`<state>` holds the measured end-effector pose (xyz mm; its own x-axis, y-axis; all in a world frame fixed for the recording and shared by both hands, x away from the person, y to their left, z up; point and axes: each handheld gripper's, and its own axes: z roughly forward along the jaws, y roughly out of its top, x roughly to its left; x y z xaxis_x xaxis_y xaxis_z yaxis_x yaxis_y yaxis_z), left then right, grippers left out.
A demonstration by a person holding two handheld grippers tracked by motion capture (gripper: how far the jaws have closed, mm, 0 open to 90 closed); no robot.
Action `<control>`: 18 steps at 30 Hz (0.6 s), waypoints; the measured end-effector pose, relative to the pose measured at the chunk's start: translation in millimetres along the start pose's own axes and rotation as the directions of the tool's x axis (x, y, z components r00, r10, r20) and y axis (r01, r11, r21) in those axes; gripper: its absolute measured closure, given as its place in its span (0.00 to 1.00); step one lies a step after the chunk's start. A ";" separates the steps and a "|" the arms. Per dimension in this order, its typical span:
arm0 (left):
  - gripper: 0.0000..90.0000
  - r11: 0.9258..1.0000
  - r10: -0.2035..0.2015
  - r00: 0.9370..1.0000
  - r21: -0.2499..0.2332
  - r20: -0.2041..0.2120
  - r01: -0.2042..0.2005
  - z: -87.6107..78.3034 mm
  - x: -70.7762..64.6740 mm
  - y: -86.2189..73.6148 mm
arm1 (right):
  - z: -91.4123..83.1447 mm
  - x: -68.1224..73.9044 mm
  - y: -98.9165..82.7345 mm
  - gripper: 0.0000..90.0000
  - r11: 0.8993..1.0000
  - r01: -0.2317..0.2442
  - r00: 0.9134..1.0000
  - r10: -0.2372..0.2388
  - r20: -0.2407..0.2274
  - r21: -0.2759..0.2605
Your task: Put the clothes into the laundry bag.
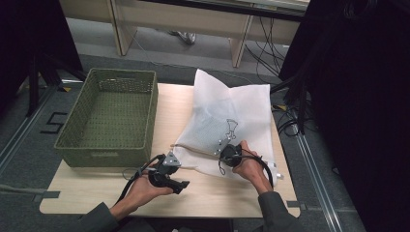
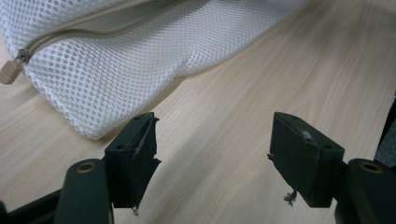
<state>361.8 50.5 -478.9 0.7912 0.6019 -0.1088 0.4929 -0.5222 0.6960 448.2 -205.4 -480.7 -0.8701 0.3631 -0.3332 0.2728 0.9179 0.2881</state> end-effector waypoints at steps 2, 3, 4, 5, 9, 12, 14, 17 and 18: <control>0.34 1.000 0.008 1.000 -0.001 0.003 -0.008 -0.7 -0.2 -0.1 | -0.1 -0.1 -1.3 0.97 1.000 0.000 1.000 0.001 0.002 -0.008; 0.34 1.000 0.011 1.000 -0.001 0.001 -0.011 -1.3 -0.1 -0.1 | -0.9 0.1 -2.3 0.94 1.000 -0.012 1.000 0.012 -0.011 -0.007; 0.34 1.000 0.004 1.000 -0.004 0.004 -0.003 -1.6 -0.2 -0.2 | -1.8 0.4 -2.5 0.92 1.000 -0.021 1.000 0.020 -0.016 -0.014; 0.34 1.000 -0.001 1.000 -0.010 0.005 0.001 -2.7 -0.8 -0.3 | -3.0 0.8 -2.7 0.92 1.000 -0.020 1.000 0.020 -0.010 -0.018; 0.34 1.000 -0.014 1.000 -0.019 0.010 0.014 -6.5 -1.7 -0.8 | -9.9 0.5 -4.6 0.90 0.998 -0.044 0.999 0.044 -0.017 -0.039; 0.33 1.000 -0.019 1.000 -0.023 0.018 0.020 -10.2 -2.6 -2.4 | -17.9 0.7 -6.9 0.82 0.994 -0.078 0.997 0.076 -0.020 -0.079; 0.33 1.000 -0.003 1.000 -0.026 0.021 0.003 -14.3 -3.0 -4.0 | -24.5 2.9 -8.2 0.79 0.989 -0.107 0.994 0.105 -0.024 -0.105; 0.33 0.999 -0.020 0.999 -0.043 0.024 0.021 -20.3 -4.0 -7.4 | -31.5 4.7 -11.7 0.73 0.978 -0.140 0.990 0.137 -0.029 -0.152; 0.32 0.999 -0.013 1.000 -0.045 0.023 0.014 -22.8 -3.5 -7.9 | -33.0 4.3 -13.2 0.71 0.976 -0.137 0.991 0.134 -0.028 -0.167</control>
<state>346.8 66.3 -467.9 0.7928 0.5946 -0.1337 0.4869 -0.4861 0.7257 427.3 -221.1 -456.3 -0.8367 0.4786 -0.2663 0.3172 0.8198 0.4768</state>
